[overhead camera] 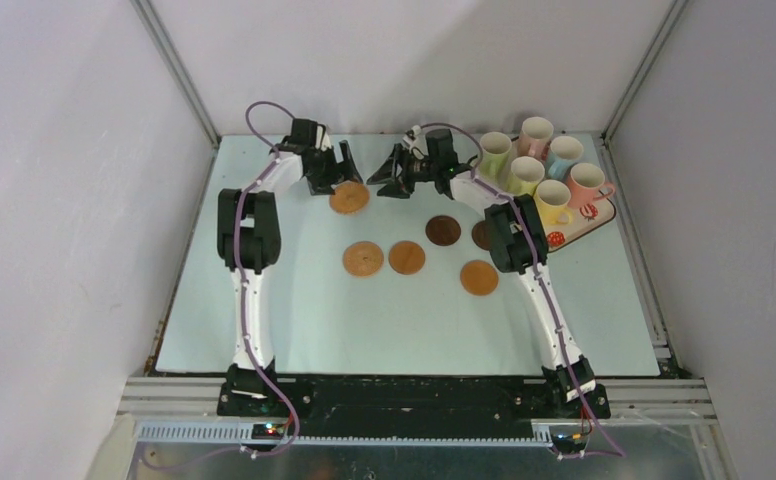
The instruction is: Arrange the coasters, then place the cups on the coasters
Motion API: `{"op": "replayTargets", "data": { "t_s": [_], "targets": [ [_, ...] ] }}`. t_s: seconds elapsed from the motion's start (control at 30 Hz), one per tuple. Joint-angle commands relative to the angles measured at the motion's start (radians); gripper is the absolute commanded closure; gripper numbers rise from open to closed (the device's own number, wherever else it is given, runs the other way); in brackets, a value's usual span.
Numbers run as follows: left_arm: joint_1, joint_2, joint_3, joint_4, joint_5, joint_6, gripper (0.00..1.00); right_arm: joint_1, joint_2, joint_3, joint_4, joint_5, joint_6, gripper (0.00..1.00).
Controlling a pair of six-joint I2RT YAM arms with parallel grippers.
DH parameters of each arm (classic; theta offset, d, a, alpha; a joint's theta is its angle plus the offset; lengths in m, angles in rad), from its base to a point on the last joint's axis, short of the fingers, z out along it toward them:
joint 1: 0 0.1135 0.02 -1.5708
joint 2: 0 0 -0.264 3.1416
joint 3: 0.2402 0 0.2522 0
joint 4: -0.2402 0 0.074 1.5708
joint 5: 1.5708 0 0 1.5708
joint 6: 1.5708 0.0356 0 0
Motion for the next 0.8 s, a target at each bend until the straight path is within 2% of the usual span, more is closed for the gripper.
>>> {"op": "replayTargets", "data": {
  "t_s": [0.0, 0.27, 0.47, 0.77],
  "targets": [
    [-0.014, -0.005, -0.089, -0.006, 0.015, -0.039, 0.0, 0.016, -0.001, 0.018, 0.018, 0.004, 0.063, 0.33],
    [-0.014, -0.014, -0.11, 0.013, 0.019, -0.053, 0.0, 0.02, 0.013, -0.013, -0.085, 0.045, 0.068, 0.37],
    [-0.013, -0.025, -0.139, 0.025, 0.042, -0.053, 0.0, 0.021, 0.018, 0.013, -0.205, 0.16, 0.011, 0.37],
    [-0.03, -0.061, -0.212, 0.061, 0.049, -0.047, 0.0, 0.028, 0.05, 0.08, -0.25, 0.218, -0.009, 0.38]
  ]
}}
